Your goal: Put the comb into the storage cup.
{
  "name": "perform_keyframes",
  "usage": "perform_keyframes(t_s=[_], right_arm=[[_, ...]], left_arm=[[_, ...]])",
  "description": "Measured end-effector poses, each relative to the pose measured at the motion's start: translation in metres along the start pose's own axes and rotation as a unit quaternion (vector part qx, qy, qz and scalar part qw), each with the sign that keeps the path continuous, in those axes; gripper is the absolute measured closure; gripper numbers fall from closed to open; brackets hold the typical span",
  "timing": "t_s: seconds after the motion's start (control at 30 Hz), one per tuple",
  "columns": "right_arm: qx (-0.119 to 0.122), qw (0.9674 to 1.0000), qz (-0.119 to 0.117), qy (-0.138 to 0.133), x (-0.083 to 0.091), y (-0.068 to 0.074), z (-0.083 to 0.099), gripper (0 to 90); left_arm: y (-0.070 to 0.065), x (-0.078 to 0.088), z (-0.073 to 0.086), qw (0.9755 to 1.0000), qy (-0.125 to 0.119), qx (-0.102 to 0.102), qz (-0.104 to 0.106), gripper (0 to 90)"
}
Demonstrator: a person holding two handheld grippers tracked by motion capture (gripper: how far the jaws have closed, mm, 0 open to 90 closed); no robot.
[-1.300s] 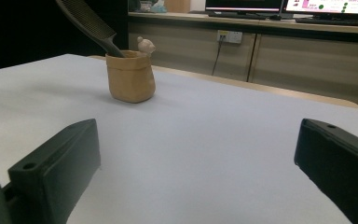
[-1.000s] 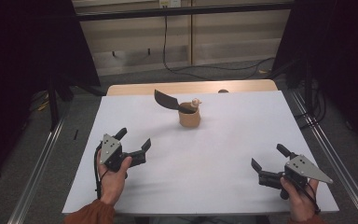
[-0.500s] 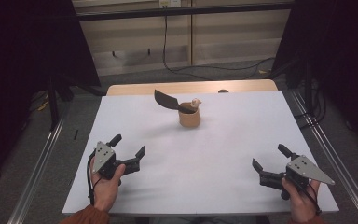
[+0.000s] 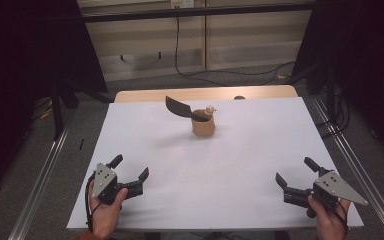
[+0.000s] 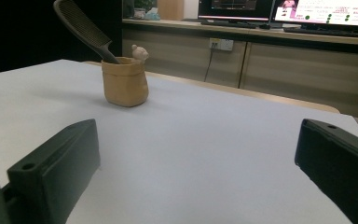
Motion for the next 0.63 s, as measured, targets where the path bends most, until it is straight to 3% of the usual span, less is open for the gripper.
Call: perform_keyframes(t_s=[0.13, 0.2, 0.47, 0.63], right_arm=[[-0.003, 1.0, 0.004, 0.0, -0.0009, 0.0, 0.001, 0.0], [-0.003, 1.0, 0.005, 0.002, -0.0019, 0.0002, 0.0015, 0.0], [-0.011, 0.9999, 0.007, -0.001, -0.0053, 0.0004, 0.0019, 0.0], [-0.009, 0.9999, 0.003, -0.002, -0.0066, 0.0013, 0.0019, 0.0]], left_arm=[[0.005, 0.0041, -0.0025, 0.9998, -0.011, 0.012, -0.012, 2.7], [0.0047, 0.0044, -0.0029, 0.9994, -0.014, 0.029, -0.012, 2.7], [0.0018, 0.0043, -0.0031, 0.9997, -0.01, 0.016, -0.012, 2.7], [0.0029, 0.005, -0.0044, 0.9994, -0.016, 0.026, -0.015, 2.8]])
Point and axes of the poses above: each handheld gripper's, and its own axes: x roughly backward along the jaws, z roughly out of its underside, y roughly to its left, the point moved 6 cm from there along -x, roughly forward along the jaws, and after that the axes turned 4 degrees about -z, right-handed, at the moved point
